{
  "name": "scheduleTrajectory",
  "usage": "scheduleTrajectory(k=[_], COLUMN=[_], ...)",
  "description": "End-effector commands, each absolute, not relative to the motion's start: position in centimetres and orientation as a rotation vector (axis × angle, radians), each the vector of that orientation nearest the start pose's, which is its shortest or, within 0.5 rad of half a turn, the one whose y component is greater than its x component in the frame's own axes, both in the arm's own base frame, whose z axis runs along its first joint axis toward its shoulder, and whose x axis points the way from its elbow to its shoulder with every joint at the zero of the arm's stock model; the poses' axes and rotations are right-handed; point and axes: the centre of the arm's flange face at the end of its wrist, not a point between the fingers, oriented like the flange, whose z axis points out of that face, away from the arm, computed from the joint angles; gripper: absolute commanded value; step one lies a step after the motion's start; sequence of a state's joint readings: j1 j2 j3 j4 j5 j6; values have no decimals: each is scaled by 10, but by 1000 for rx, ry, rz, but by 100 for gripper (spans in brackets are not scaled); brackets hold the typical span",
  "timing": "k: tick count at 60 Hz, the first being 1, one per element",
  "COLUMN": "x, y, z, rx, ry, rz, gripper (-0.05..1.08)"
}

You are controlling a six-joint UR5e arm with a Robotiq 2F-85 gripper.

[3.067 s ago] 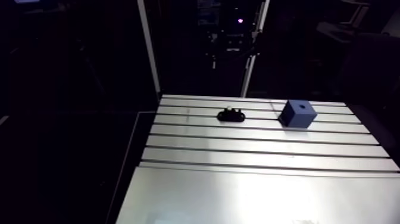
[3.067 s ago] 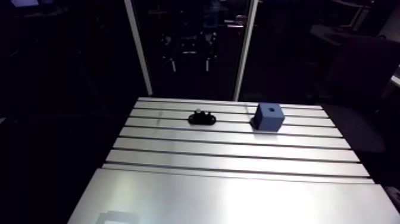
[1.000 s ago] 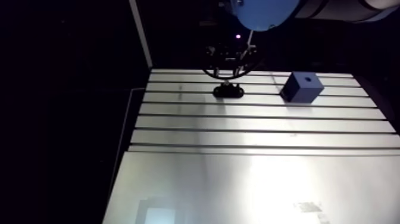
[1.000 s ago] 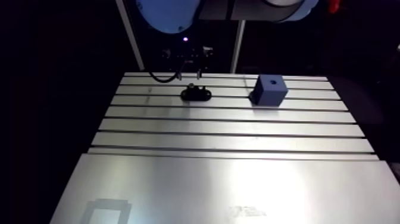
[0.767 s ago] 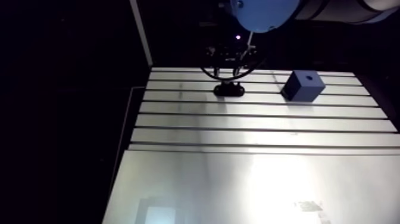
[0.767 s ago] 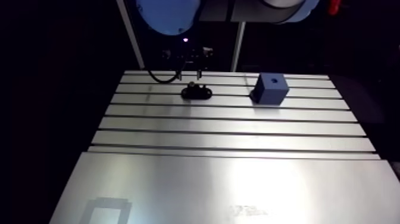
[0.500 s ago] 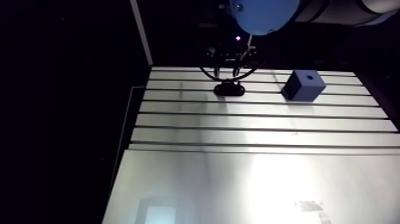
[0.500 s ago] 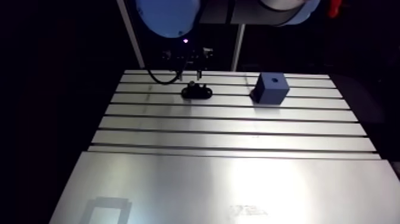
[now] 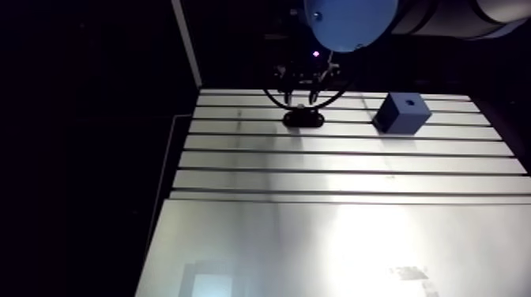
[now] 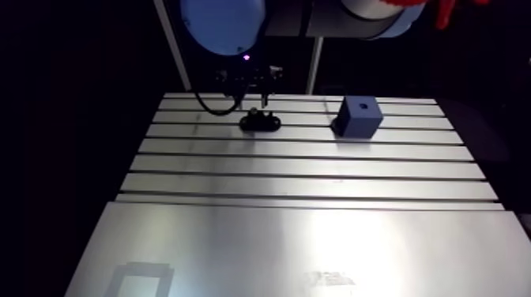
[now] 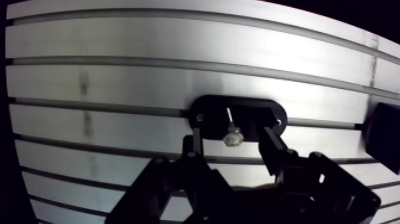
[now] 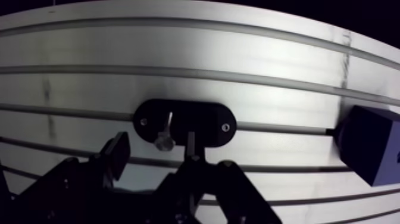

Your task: Pick up the M10 bolt and insert it into the hex recess until seated.

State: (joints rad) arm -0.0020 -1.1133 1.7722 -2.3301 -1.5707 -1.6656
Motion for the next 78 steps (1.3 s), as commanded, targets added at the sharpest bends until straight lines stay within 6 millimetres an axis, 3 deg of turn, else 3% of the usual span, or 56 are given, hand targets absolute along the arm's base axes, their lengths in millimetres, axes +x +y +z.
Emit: scheduleTrajectory(k=[1,78], x=[-606,-607], y=[-131,-130], z=[213,202], rx=[-151,-150], ry=[3245,3227], rz=[10,11], gripper=[41,42])
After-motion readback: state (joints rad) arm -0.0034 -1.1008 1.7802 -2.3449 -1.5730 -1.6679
